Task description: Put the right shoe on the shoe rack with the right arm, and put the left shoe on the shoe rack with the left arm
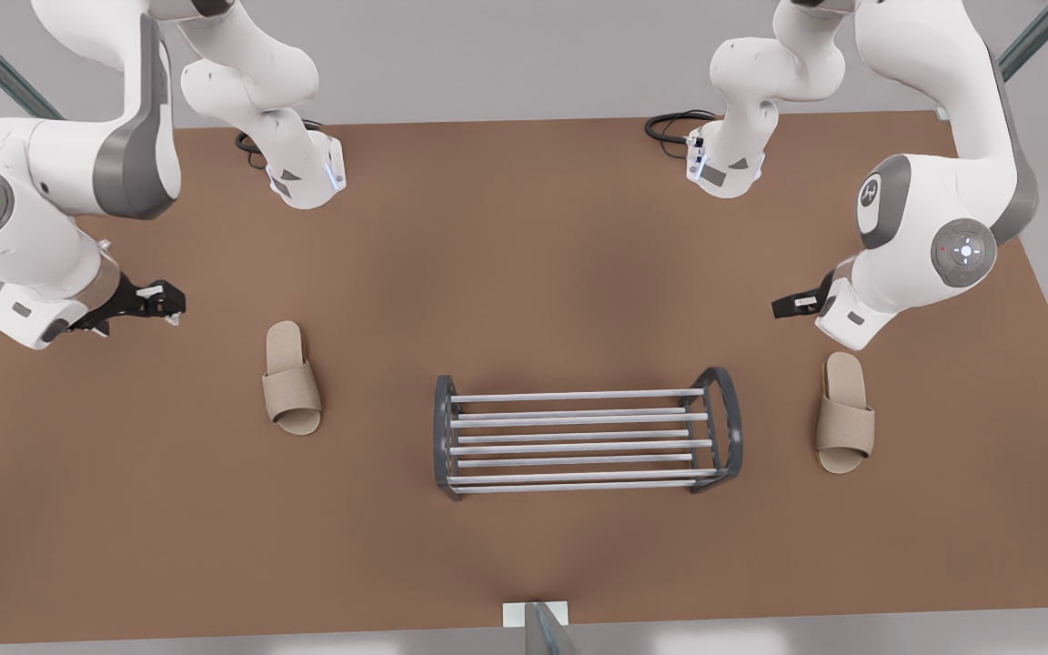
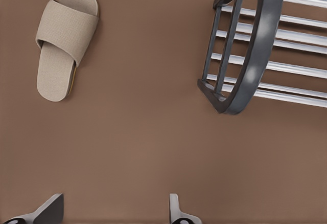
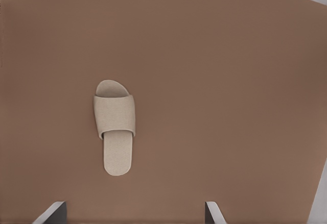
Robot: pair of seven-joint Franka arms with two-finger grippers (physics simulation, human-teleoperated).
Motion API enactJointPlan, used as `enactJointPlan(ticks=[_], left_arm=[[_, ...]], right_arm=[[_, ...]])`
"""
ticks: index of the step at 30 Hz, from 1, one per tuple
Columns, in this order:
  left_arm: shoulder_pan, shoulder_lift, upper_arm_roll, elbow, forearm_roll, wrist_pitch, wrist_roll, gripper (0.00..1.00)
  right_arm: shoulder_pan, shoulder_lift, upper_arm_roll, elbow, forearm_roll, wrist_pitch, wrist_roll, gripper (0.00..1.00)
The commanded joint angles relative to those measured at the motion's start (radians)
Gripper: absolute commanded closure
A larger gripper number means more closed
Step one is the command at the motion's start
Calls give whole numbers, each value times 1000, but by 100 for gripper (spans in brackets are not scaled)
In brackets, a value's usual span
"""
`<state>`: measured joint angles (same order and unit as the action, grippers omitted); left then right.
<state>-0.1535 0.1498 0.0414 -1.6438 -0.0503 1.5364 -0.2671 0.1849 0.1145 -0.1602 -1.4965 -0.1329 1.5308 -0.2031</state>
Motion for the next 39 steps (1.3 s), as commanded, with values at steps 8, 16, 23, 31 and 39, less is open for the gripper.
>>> enactJointPlan(ticks=[8,16,23,31,39], left_arm=[[-27,-6,285,-131,-219,269,476,0],[-83,-73,411,-823,-1537,1297,2048,0],[-51,-87,397,-947,-2731,1278,2426,0],[-43,-72,399,-887,-2722,1294,1659,0],[83,117,319,-712,-2583,1174,1542,0]], right_arm=[[-50,-211,-4,-505,21,481,-91,0],[-122,-239,-50,-1067,99,1267,-174,0],[-148,-70,-53,-1163,99,1548,-168,0],[-162,27,-50,-1219,93,1692,-163,0],[-160,112,-35,-1205,85,1981,-96,0]])
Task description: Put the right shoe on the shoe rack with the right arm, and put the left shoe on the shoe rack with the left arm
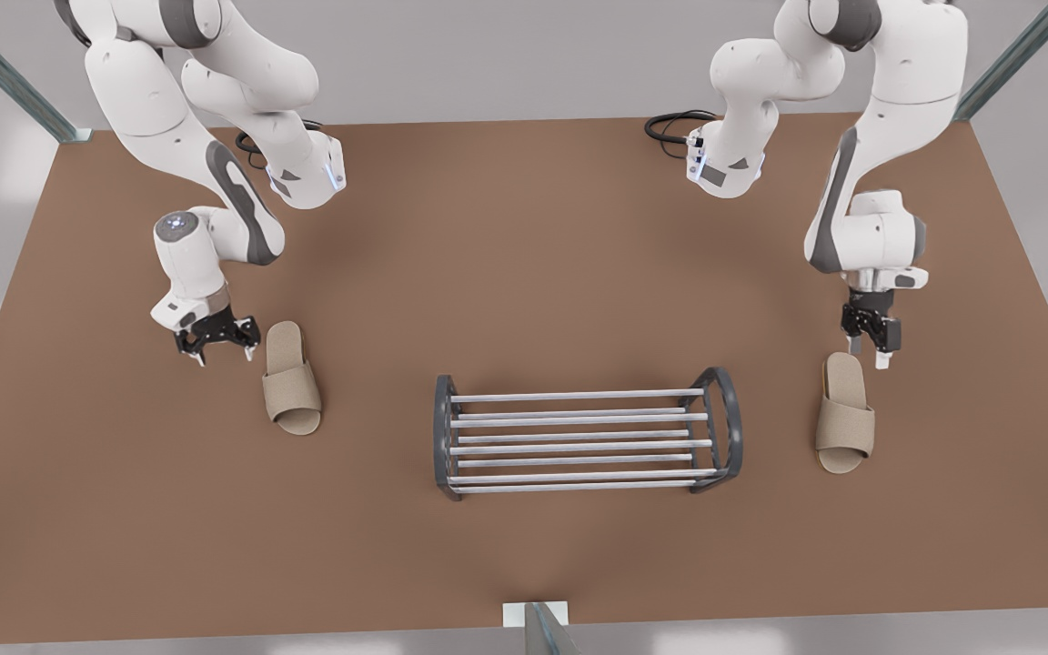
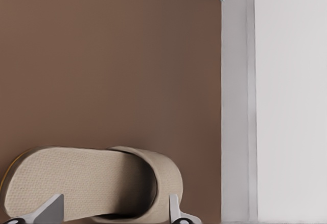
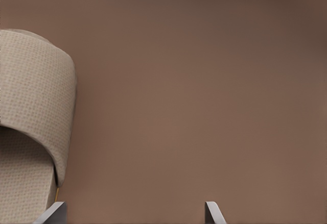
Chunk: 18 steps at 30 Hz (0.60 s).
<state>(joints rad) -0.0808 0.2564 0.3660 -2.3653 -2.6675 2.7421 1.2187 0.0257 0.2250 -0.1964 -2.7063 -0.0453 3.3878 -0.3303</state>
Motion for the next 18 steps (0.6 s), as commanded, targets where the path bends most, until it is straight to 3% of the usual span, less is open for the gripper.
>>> enactJointPlan(ticks=[1,7,18], left_arm=[[9,27,-13,24,35,-32,32,0],[73,121,-105,143,51,-36,-19,0],[107,221,-160,267,77,-36,-57,0]], right_arm=[[5,2,3,5,-2,123,82,0],[-3,54,81,30,-2,123,333,0],[-26,119,134,80,-2,125,362,0]])
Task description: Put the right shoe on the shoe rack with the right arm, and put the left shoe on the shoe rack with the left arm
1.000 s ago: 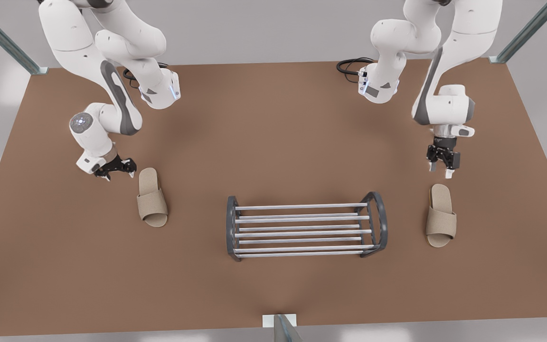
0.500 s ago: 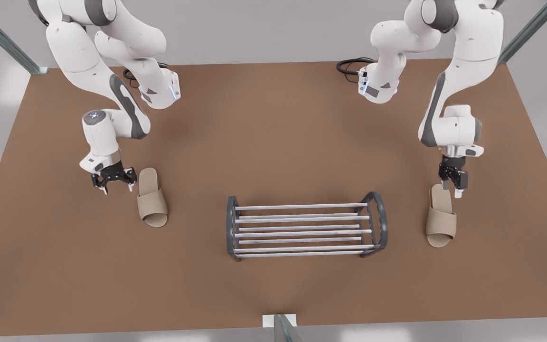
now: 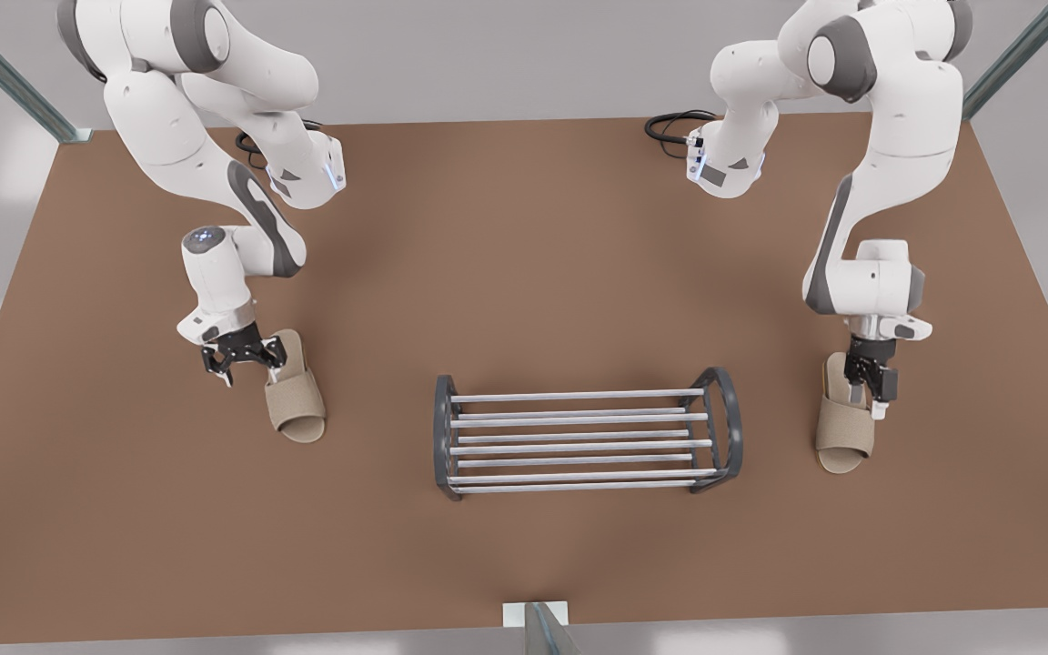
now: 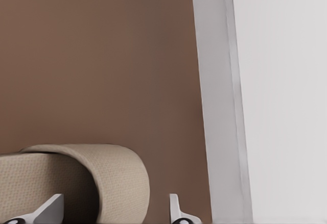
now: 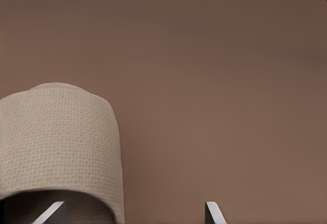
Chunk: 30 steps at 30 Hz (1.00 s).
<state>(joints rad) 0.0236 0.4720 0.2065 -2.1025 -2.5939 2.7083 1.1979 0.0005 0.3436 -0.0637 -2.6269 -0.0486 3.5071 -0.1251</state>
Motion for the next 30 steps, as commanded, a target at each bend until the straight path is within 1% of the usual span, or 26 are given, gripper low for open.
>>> enactJointPlan(ticks=[1,9,10,11,12,13,22,23,24,25,26,28,30], left_arm=[[4,13,-7,15,3,-2,-37,0],[18,86,-33,91,3,-2,-43,0],[18,89,-35,99,1,-2,-44,3],[18,89,-36,101,1,-1,-63,19],[18,89,-35,101,1,-1,-64,33],[22,89,-36,101,3,-1,-64,42],[30,86,-47,104,-2,-19,-64,42],[35,85,-48,111,-9,-82,-64,43],[36,82,-48,142,-29,-113,-63,47],[33,44,-48,176,-38,-111,-61,47],[24,20,-48,208,-40,-110,-61,60],[13,2,-48,223,-38,-97,-58,79],[12,-1,-50,223,-37,-79,-58,79]], right_arm=[[0,1,1,1,0,6,157,0],[1,43,2,24,1,7,162,0],[-4,49,15,28,1,7,163,0],[-7,51,21,33,1,7,163,0],[-10,57,22,37,1,7,163,0],[-10,64,28,45,1,7,163,0],[-8,97,30,97,1,7,163,0],[-13,97,42,97,1,7,163,0],[-17,112,48,103,3,9,163,0],[-25,113,57,103,3,9,163,0],[-30,118,62,103,3,9,163,0],[-33,127,65,107,3,10,165,0],[-33,136,65,116,3,12,165,0]])
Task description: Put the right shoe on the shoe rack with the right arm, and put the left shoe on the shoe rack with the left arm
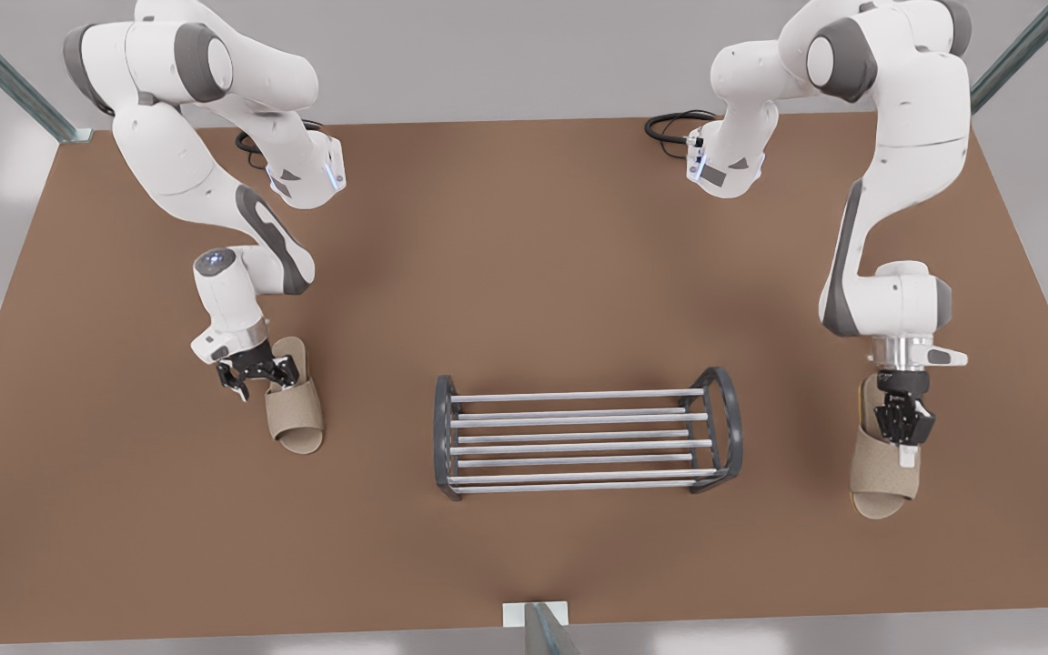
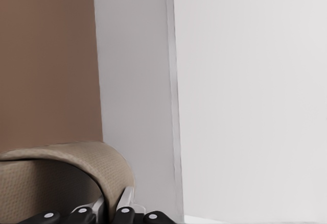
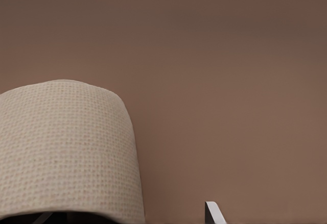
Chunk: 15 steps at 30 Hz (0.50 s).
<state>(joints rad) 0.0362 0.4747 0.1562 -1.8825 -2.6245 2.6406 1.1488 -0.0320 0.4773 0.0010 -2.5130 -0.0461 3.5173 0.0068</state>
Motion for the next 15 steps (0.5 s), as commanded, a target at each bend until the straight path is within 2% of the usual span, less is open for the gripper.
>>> enactJointPlan(ticks=[1,3,4,5,8,9,10,11,12,13,14,15], left_arm=[[-2,-4,-9,3,-5,16,-11,79],[-16,-56,-35,11,18,146,-134,79],[-79,-145,-73,3,34,337,-236,79],[-151,-238,-102,-10,24,426,-326,79],[-246,-511,-104,-7,44,541,-365,79],[-265,-574,-128,26,37,654,-366,79],[-269,-573,-182,103,38,756,-368,79],[-335,-536,-195,105,41,756,-370,79],[-398,-476,-195,112,47,756,-368,79],[-452,-439,-195,117,84,756,-368,79],[-490,-390,-195,123,106,757,-370,79],[-516,-347,-195,126,104,757,-370,79]], right_arm=[[0,7,1,7,0,2,33,0],[-2,12,1,16,0,2,33,0],[0,15,1,23,0,2,33,0],[0,17,1,30,0,2,33,0],[0,23,1,37,0,2,33,0],[0,23,1,43,0,2,33,0],[0,21,1,45,0,2,33,0],[0,20,2,45,0,2,32,2],[0,15,2,43,0,2,30,20],[0,9,7,43,-1,0,16,48],[0,3,8,45,-3,0,15,65],[0,-9,8,45,-6,0,15,75]])
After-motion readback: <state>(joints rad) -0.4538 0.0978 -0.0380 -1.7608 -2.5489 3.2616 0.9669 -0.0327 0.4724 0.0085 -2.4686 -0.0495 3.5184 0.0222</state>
